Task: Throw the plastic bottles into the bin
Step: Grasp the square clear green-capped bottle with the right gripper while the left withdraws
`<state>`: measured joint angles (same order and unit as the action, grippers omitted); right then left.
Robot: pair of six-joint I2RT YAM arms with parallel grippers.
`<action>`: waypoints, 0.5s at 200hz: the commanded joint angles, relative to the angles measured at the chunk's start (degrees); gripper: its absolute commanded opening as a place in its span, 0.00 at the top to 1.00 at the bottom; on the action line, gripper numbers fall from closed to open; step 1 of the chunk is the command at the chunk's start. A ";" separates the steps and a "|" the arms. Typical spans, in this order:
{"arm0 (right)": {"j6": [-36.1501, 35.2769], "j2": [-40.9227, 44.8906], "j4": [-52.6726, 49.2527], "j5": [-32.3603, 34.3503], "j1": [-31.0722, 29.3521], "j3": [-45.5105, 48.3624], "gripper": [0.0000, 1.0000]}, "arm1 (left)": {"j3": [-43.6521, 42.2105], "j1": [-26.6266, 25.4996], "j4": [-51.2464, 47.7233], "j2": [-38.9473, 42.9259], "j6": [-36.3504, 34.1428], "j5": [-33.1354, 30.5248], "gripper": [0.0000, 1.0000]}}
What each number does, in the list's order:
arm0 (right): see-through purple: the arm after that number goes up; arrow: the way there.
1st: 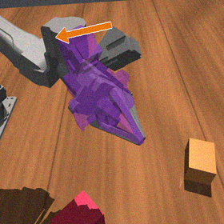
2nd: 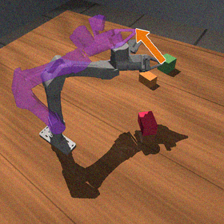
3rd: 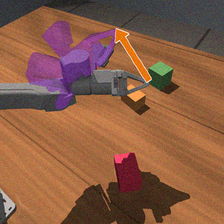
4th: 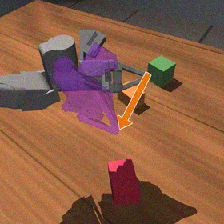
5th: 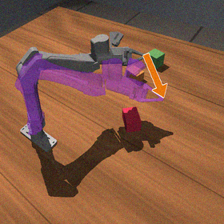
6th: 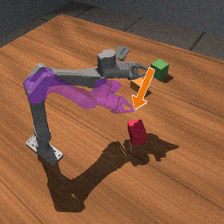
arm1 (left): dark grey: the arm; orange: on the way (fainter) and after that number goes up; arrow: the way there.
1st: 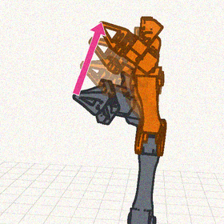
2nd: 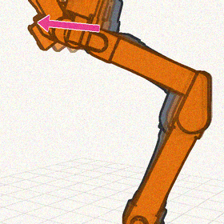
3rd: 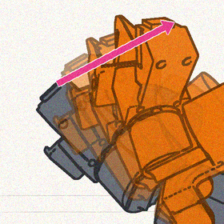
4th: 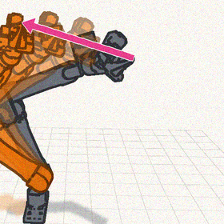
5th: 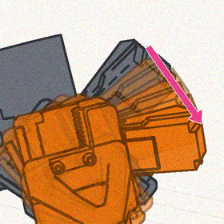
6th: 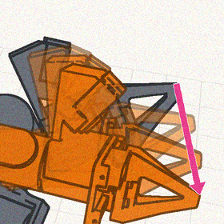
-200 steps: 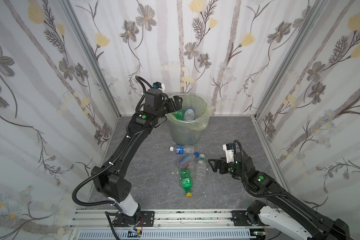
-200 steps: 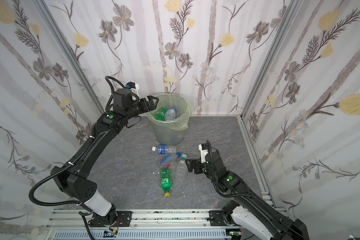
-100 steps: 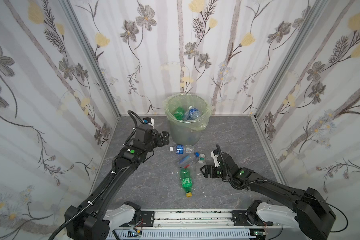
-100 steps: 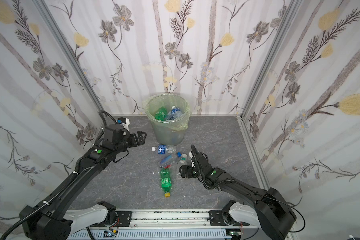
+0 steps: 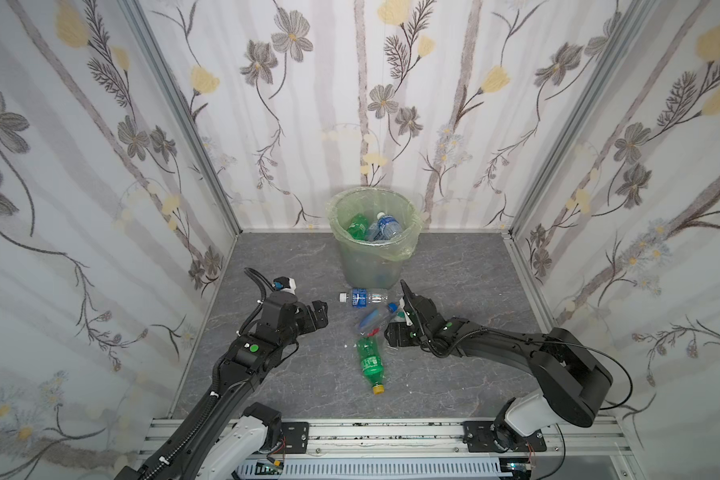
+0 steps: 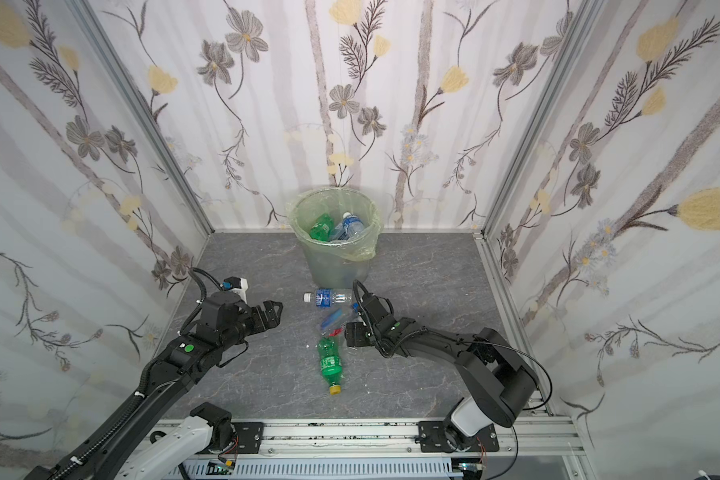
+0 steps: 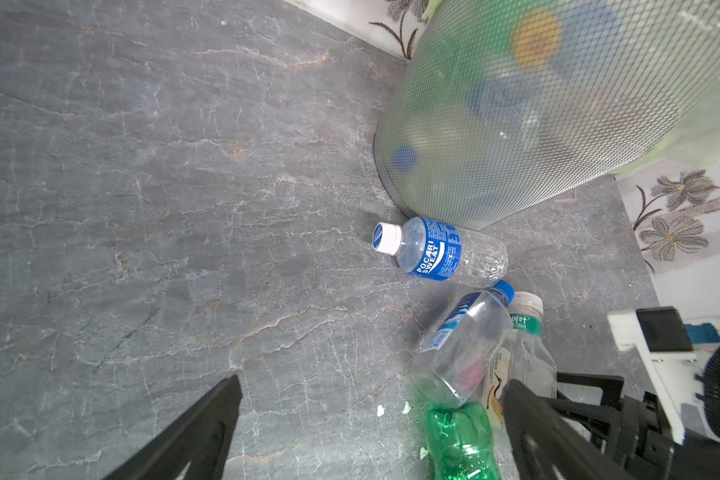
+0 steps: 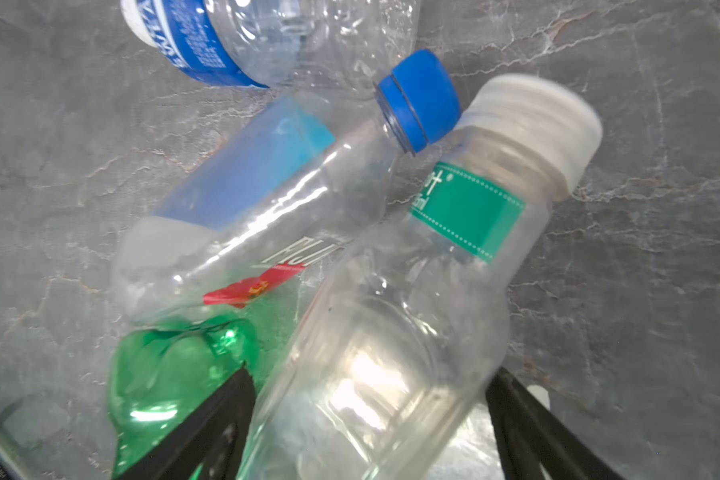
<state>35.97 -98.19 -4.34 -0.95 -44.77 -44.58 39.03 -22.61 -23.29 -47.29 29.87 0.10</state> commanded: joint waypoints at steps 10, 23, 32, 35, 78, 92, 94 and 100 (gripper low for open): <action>-0.30 -2.09 -1.01 3.86 -0.23 -0.51 0.19 | -1.89 0.00 0.70 1.63 2.56 0.39 0.00; -0.30 -2.07 -1.42 4.43 -0.44 -0.60 0.25 | -2.35 0.01 0.70 1.98 2.71 0.66 0.00; -0.29 -1.58 -1.78 5.21 -0.65 -0.51 0.28 | -2.67 0.01 0.70 2.05 2.95 0.90 0.00; -0.30 -1.38 -1.95 5.52 -0.66 -0.51 0.30 | -2.76 0.02 0.70 2.05 3.00 0.95 0.00; -1.33 4.70 -4.02 10.45 -1.10 0.69 0.40 | -4.16 0.02 0.70 1.96 3.75 3.35 0.00; -2.29 8.95 -5.06 12.23 -1.10 0.98 0.42 | -4.80 0.02 0.70 2.27 3.69 4.34 0.00; -2.48 9.57 -5.17 12.45 -1.10 0.98 0.42 | -4.87 0.02 0.70 2.33 3.62 4.46 0.00; -3.14 11.39 -5.50 12.97 -1.10 0.98 0.43 | -5.15 0.02 0.70 2.58 3.67 4.68 0.00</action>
<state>34.54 -91.90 -9.17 7.05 -45.78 -43.75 34.68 -22.61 -23.38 -45.30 33.01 2.90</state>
